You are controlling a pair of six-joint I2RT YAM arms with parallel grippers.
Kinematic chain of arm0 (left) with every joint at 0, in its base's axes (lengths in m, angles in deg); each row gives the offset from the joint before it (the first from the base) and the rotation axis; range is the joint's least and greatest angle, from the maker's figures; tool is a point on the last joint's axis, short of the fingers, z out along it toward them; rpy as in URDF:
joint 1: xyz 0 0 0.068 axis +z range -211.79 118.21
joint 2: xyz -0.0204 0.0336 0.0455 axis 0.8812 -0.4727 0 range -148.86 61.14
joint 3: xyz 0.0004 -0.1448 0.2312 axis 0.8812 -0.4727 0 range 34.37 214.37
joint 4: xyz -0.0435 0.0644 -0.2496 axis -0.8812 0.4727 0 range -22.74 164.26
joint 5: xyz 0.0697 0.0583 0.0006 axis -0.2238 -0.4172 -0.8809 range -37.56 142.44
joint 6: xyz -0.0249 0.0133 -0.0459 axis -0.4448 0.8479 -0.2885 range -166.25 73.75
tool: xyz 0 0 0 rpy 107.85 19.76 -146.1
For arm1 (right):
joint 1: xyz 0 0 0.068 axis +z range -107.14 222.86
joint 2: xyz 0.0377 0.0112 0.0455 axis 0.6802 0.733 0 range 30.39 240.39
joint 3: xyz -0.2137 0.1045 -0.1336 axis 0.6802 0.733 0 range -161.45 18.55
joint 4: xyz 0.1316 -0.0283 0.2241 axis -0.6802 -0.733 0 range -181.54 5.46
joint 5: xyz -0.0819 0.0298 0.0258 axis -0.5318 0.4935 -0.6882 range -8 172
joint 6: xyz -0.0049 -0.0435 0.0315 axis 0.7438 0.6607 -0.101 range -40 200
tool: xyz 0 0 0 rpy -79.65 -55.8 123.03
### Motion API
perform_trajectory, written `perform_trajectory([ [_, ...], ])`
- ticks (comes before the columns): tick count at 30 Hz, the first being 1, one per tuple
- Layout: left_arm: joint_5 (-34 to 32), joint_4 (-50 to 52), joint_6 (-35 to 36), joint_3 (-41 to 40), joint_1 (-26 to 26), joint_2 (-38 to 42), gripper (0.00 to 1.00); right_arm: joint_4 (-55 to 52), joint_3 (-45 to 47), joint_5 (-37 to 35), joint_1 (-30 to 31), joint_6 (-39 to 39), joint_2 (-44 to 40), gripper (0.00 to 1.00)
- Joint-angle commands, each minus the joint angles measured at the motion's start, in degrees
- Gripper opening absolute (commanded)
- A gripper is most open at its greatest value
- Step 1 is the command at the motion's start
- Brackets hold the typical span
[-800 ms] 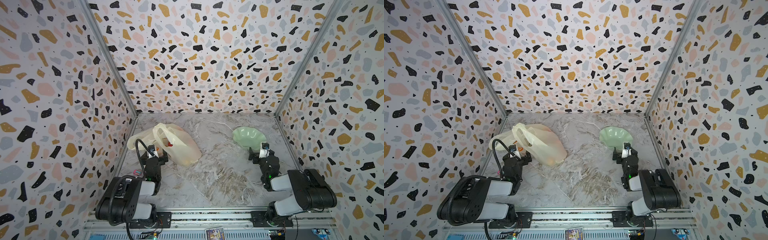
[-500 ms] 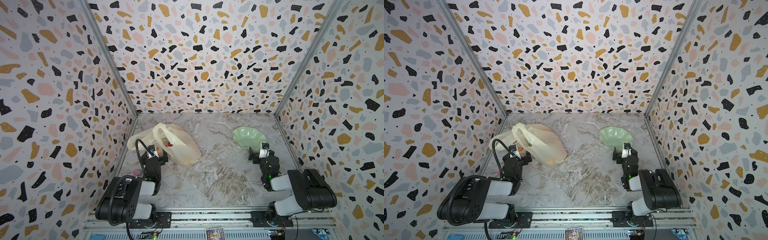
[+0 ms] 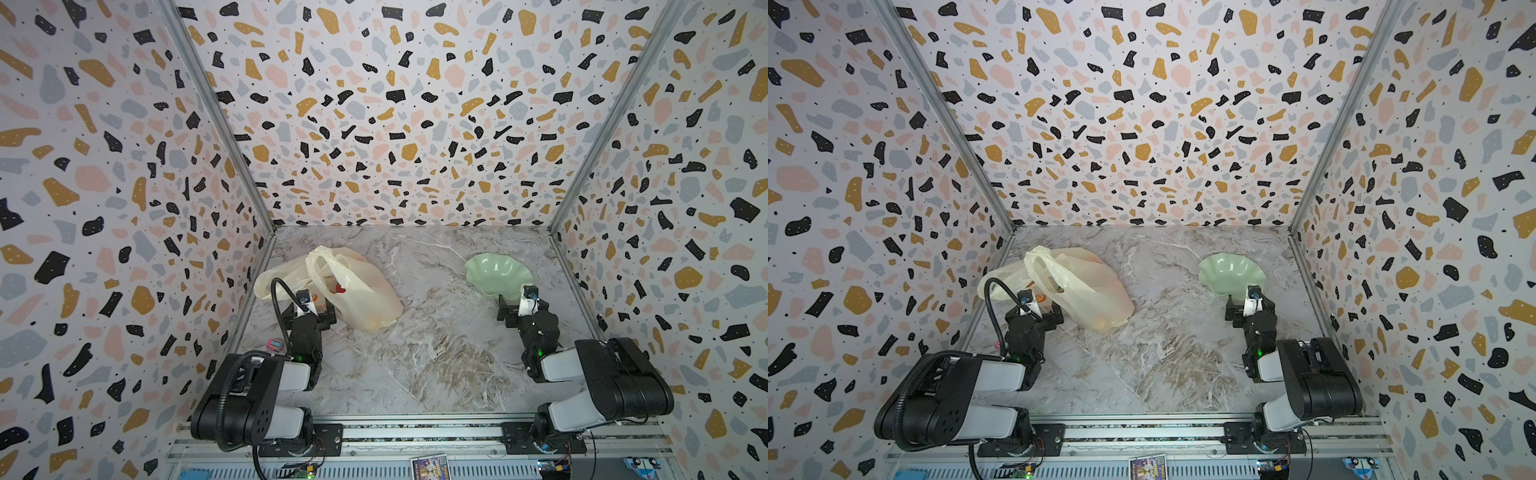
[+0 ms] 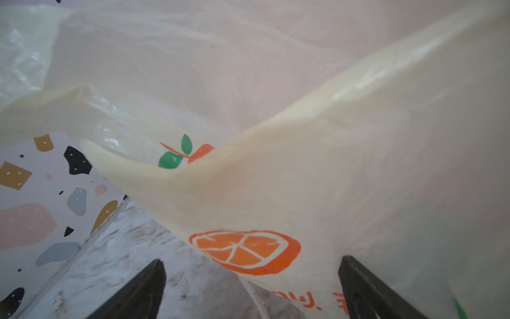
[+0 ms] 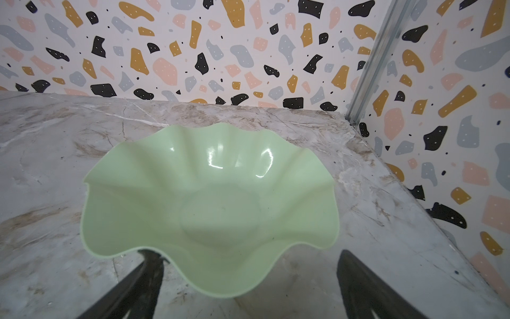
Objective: Take fruits out of the plastic bag
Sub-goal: Adjust the plastic bag at the center of the board.
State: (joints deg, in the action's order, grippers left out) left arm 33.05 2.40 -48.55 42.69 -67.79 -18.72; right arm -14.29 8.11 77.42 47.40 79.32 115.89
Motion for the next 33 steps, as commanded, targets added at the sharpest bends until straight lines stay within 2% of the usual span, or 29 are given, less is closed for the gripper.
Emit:
perform_trajectory([
  [1, -0.45, -3.96, 0.46, 1.18, 0.38, -0.20, 1.00, 1.28, -1.26, -0.48, -0.15, 0.43, -0.16, 0.99],
  [9, -0.33, -4.16, 0.56, 0.92, 0.46, 0.05, 1.00, 1.79, -1.10, -0.31, -0.27, 0.43, -0.33, 0.99],
  [12, 3.10, -3.65, 1.98, 0.39, 0.46, 2.39, 1.00, 9.30, 3.71, 1.91, -0.23, 1.56, -2.35, 0.99],
  [15, 5.74, 3.20, 2.68, 1.36, 0.46, 8.38, 1.00, 17.81, 9.35, 2.35, 0.79, 3.13, -4.64, 0.99],
  [19, 6.94, 15.03, 1.47, 3.75, 0.51, 16.58, 1.00, 18.53, 11.69, -0.08, 4.74, 6.45, -9.04, 0.99],
  [24, 7.38, 19.22, -1.58, 1.43, 0.46, 27.29, 1.00, 7.50, 11.46, -4.26, 8.33, 6.70, -19.46, 0.99],
  [30, -0.87, 30.40, -10.16, 0.33, 0.46, 44.06, 1.00, -19.76, 5.81, -7.37, 9.44, -0.57, -36.75, 0.99],
  [33, -3.29, 38.00, -15.28, 2.11, 0.48, 52.50, 0.98, -33.67, -1.01, -3.53, 9.35, -6.09, -41.71, 0.99],
])
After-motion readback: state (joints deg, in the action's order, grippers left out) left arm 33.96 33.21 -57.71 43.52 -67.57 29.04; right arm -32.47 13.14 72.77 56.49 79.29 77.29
